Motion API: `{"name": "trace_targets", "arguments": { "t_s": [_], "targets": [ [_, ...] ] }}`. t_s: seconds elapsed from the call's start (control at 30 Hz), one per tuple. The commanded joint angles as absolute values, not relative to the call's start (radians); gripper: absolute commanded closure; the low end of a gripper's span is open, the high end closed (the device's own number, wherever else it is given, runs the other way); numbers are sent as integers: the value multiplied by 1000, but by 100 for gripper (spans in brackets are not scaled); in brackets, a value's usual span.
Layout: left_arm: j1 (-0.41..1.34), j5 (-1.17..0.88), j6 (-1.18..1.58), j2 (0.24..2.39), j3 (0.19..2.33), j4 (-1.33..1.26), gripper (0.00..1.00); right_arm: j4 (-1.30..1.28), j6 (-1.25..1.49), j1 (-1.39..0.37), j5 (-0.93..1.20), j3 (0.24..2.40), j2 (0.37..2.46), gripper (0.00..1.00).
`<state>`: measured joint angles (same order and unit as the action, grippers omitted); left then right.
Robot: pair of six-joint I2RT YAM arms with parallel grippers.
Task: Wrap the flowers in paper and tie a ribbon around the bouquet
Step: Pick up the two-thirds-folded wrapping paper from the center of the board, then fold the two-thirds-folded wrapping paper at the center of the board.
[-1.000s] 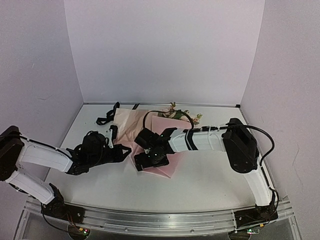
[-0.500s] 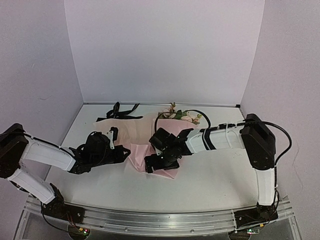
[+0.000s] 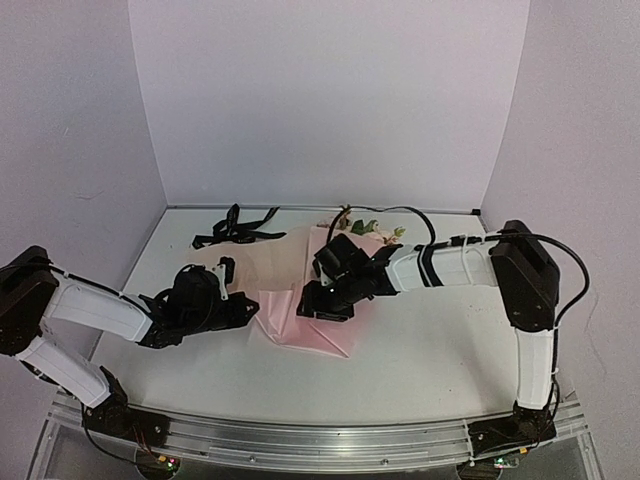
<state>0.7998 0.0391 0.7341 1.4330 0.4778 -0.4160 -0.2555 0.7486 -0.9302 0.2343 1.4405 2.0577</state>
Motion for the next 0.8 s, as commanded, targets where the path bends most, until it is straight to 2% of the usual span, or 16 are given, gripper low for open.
{"name": "trace_targets", "arguments": {
  "t_s": [0.0,0.27,0.57,0.77],
  "targets": [
    [805,57,754,1427,492,-423,100,-187,776,-916,325,1519,2166,54],
    [822,-114,599,1423,551,-457,100,-156,828,-900,349,1563,2260,56],
    [868,-296,454,1513,644,-442,100,-149,883,-888,323,1529,2245,69],
    [870,-300,446,1582,687,-398,100,-42,972,-862,325,1454,2192,75]
  ]
}}
